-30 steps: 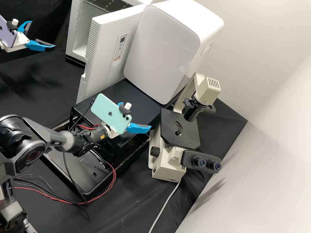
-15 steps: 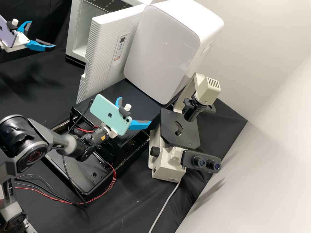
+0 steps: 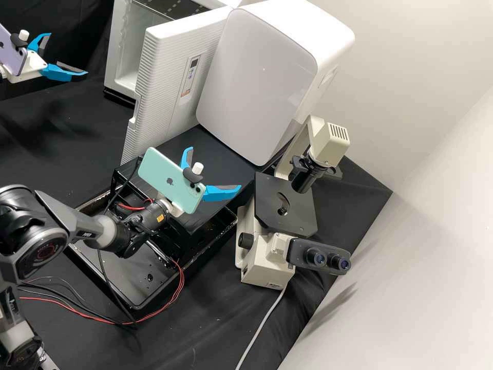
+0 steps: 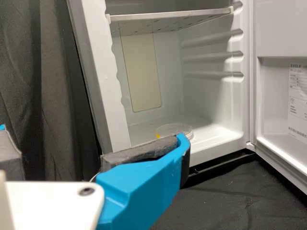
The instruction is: Close the incubator door
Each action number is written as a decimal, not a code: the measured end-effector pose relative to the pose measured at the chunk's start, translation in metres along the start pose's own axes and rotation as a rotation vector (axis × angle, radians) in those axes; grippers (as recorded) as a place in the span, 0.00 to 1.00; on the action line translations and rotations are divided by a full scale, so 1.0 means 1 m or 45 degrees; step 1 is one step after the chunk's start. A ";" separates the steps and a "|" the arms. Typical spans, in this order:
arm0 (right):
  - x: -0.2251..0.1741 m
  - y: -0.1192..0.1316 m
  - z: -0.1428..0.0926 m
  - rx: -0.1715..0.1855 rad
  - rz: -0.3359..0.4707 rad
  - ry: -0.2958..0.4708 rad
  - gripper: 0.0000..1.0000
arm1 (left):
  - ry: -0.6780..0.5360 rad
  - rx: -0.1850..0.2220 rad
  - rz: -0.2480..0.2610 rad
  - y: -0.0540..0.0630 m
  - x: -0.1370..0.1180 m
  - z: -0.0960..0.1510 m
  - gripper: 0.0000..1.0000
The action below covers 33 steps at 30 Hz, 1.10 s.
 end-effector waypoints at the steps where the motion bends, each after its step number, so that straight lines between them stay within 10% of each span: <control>1: 0.000 0.000 0.000 0.000 0.003 0.003 0.00 | 0.000 0.000 0.000 0.000 0.000 0.000 1.00; 33: 0.003 0.012 -0.019 -0.033 0.083 0.182 0.00 | 0.000 0.000 0.000 0.000 0.000 0.000 1.00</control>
